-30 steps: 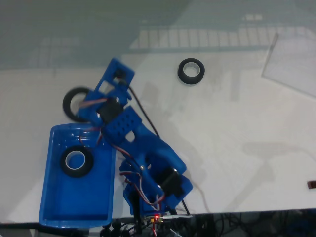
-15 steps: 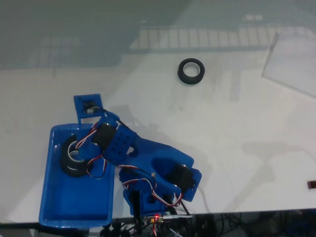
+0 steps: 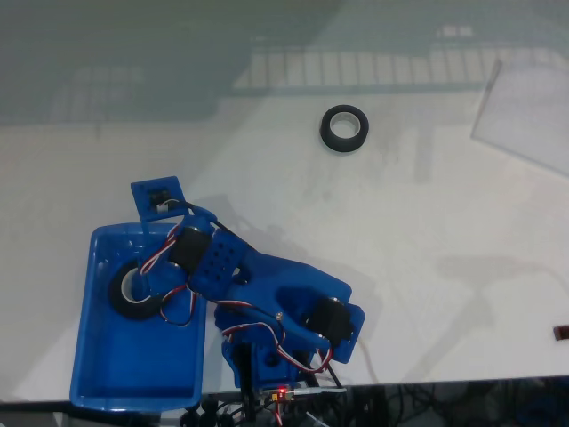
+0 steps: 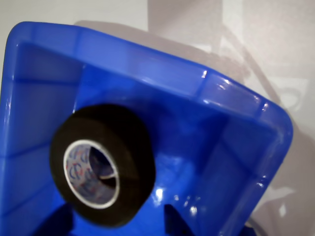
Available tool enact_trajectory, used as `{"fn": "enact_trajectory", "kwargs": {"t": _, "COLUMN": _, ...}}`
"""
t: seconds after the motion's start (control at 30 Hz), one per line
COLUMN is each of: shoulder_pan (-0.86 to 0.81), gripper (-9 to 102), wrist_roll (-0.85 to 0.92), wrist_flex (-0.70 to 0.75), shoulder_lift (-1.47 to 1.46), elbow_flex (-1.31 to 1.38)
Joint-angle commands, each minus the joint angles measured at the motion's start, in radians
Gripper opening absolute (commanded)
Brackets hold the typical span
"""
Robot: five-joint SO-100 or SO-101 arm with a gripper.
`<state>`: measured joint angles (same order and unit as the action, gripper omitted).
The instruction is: Grasp all tape and put them in the bin.
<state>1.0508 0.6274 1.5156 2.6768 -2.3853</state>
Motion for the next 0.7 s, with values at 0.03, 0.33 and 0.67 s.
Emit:
{"fn": "enact_trajectory", "kwargs": {"t": 0.03, "shoulder_pan": -0.011, "gripper": 30, "wrist_roll": -0.014, "wrist_flex": -0.011, "shoulder_lift": 0.021, "elbow_flex": -0.002}}
{"fn": "enact_trajectory", "kwargs": {"t": 0.33, "shoulder_pan": -0.176, "gripper": 37, "wrist_roll": -0.1, "wrist_flex": -0.12, "shoulder_lift": 0.035, "elbow_flex": 0.005}}
{"fn": "enact_trajectory", "kwargs": {"t": 0.67, "shoulder_pan": -0.704, "gripper": 38, "wrist_roll": -0.574, "wrist_flex": -0.603, "shoulder_lift": -0.133, "elbow_flex": 0.035}}
